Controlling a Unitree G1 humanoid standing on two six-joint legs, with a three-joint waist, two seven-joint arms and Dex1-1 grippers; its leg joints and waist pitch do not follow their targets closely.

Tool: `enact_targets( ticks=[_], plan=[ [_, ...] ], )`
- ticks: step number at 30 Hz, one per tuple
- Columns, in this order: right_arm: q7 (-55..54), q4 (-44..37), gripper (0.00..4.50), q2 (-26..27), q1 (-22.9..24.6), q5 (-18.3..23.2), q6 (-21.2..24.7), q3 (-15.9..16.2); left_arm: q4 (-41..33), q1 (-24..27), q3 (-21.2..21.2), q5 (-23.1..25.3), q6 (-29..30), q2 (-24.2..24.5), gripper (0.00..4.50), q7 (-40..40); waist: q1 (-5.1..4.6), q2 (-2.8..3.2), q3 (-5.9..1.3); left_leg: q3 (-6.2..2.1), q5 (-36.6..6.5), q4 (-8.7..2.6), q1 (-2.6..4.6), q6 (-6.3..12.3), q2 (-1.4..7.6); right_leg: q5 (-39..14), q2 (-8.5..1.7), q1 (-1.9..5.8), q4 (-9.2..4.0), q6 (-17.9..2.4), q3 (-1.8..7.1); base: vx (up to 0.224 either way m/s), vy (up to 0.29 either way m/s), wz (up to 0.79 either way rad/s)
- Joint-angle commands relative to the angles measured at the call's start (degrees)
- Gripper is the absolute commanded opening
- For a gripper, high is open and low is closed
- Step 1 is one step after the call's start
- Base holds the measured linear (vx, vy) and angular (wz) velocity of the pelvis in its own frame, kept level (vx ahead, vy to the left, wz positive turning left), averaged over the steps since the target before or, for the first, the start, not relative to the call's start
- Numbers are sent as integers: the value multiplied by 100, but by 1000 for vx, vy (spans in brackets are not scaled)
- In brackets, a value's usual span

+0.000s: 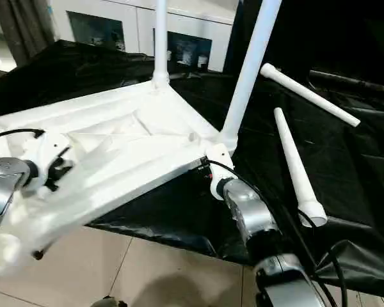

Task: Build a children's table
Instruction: Rotate table base

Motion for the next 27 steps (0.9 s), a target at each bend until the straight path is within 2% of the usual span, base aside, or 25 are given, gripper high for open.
enact_targets(
  ticks=[1,2,4,7,12,15,17,18,19,20,21,22,23,24,25,27],
  plan=[
    [75,45,396,134,-207,25,-189,50,-382,74,-355,-384,133,-250,180,-559,-27,92,-382,-57,-1079,-423,168,-239,135,-606,-259,204,-316,-1173,230,0,0,0],
    [108,124,396,167,-252,23,-252,47,-503,92,-427,-480,162,-283,180,-707,-31,50,-386,-54,-1030,-424,157,-217,135,-545,-259,219,-313,-1178,228,0,0,0],
    [128,211,396,204,-300,16,-315,42,-620,93,-504,-591,226,-348,180,-839,-29,62,-391,-48,-935,-416,147,-184,126,-438,-259,229,-292,-1204,230,0,0,0],
    [144,398,396,255,-386,-21,-451,7,-709,35,-626,-736,175,-538,180,-998,-30,38,-392,-36,-816,-400,140,-112,114,-307,-252,245,-280,-1233,233,0,0,0],
    [160,507,396,230,-507,-26,-542,-29,-479,-278,-811,-753,-33,-954,180,-1026,-24,31,-389,-28,-856,-393,160,-82,112,-411,-242,235,-306,-1195,235,0,0,0],
    [88,598,396,147,-611,-31,-643,-125,-20,-593,-851,-651,-459,-1229,180,-769,-21,41,-394,-30,-950,-390,161,-129,106,-544,-239,235,-328,-1163,234,0,0,0],
    [58,583,396,88,-636,-59,-690,-161,322,-766,-872,-524,-742,-1302,180,-576,-17,25,-405,-40,-886,-386,135,-127,106,-449,-248,262,-309,-1142,230,0,0,0],
    [42,561,396,46,-645,-86,-721,-175,509,-858,-911,-445,-943,-1321,180,-503,-29,42,-409,-44,-868,-381,128,-116,98,-396,-241,263,-312,-1126,225,0,0,0],
    [42,561,396,46,-645,-86,-721,-175,509,-858,-911,-445,-943,-1321,180,-503,-26,29,-420,-42,-839,-371,136,-96,103,-323,-249,269,-305,-1135,227,0,0,0],
    [-5,379,396,-133,-627,-151,-761,-247,997,-1135,-873,-410,-1317,-1528,180,-310,-29,22,-418,-44,-803,-370,126,-73,102,-290,-250,275,-303,-1140,227,0,0,0],
    [-4,257,396,-217,-608,-137,-731,-302,1255,-1279,-832,-391,-1488,-1650,180,-142,-11,44,-430,-28,-753,-350,149,-47,86,-190,-231,267,-304,-1156,230,0,0,0],
    [1,180,396,-268,-596,-123,-707,-340,1419,-1369,-805,-376,-1596,-1726,180,-29,-4,35,-428,-22,-731,-345,159,-21,85,-130,-223,259,-310,-1171,232,0,0,0],
    [3,55,396,-342,-574,-105,-689,-391,1729,-1524,-776,-319,-1868,-1831,180,207,12,38,-442,-33,-512,-330,119,60,73,216,-214,301,-271,-1208,226,0,0,0],
    [4,18,396,-365,-569,-101,-685,-407,1832,-1575,-766,-299,-1958,-1864,180,286,12,38,-442,-33,-512,-330,119,60,73,216,-214,301,-271,-1208,226,0,0,0],
    [12,-74,396,-430,-558,-87,-681,-452,2210,-1757,-746,-201,-2251,-1954,180,622,6,30,-455,-36,-449,-315,108,146,68,426,-211,320,-259,-1234,217,0,0,0],
    [25,-227,396,-508,-521,-66,-653,-499,2697,-1994,-736,-60,-2718,-2043,180,1107,4,36,-460,-48,-535,-308,109,227,75,399,-234,331,-264,-1253,214,0,0,0]
  ],
)
